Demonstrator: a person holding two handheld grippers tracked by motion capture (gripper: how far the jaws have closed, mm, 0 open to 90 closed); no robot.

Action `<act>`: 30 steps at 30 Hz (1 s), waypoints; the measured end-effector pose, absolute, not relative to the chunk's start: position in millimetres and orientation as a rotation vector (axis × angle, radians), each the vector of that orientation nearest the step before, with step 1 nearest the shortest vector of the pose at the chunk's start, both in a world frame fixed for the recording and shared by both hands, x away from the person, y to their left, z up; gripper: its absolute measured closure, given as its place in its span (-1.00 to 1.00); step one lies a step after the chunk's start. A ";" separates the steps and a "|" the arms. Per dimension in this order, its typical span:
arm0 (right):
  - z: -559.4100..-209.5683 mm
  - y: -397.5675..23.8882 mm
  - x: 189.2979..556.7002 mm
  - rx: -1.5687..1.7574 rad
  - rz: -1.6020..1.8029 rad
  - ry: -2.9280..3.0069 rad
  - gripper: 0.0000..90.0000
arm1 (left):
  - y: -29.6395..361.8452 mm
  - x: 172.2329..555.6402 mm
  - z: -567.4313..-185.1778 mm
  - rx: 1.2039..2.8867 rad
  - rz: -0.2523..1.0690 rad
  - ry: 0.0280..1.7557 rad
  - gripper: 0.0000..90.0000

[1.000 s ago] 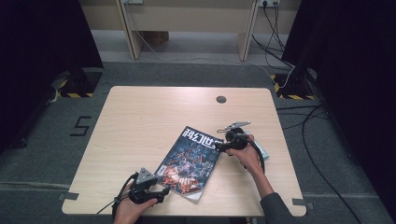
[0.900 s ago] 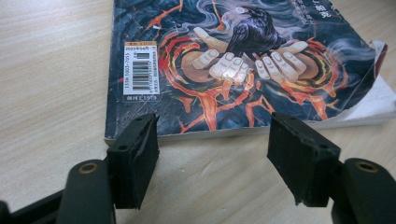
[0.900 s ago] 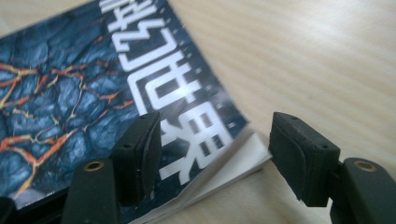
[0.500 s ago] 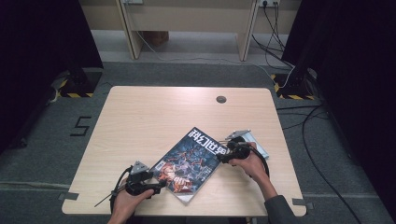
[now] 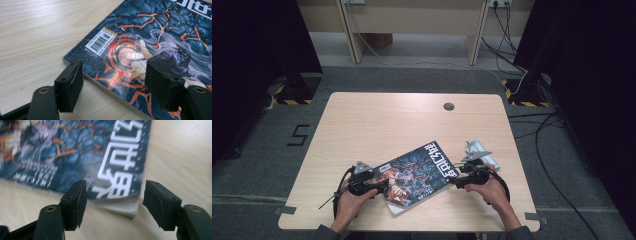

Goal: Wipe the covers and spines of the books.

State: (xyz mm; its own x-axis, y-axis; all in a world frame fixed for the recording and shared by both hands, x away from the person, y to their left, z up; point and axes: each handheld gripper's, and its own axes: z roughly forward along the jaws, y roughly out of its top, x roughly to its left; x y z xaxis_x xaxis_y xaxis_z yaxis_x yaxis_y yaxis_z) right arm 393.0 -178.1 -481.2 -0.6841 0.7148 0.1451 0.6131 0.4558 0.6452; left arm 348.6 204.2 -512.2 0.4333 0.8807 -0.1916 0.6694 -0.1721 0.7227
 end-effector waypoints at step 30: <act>-494.0 -153.3 365.6 1.094 0.965 2.690 -0.30 | 199.5 347.1 -513.6 1.963 0.357 1.273 -0.38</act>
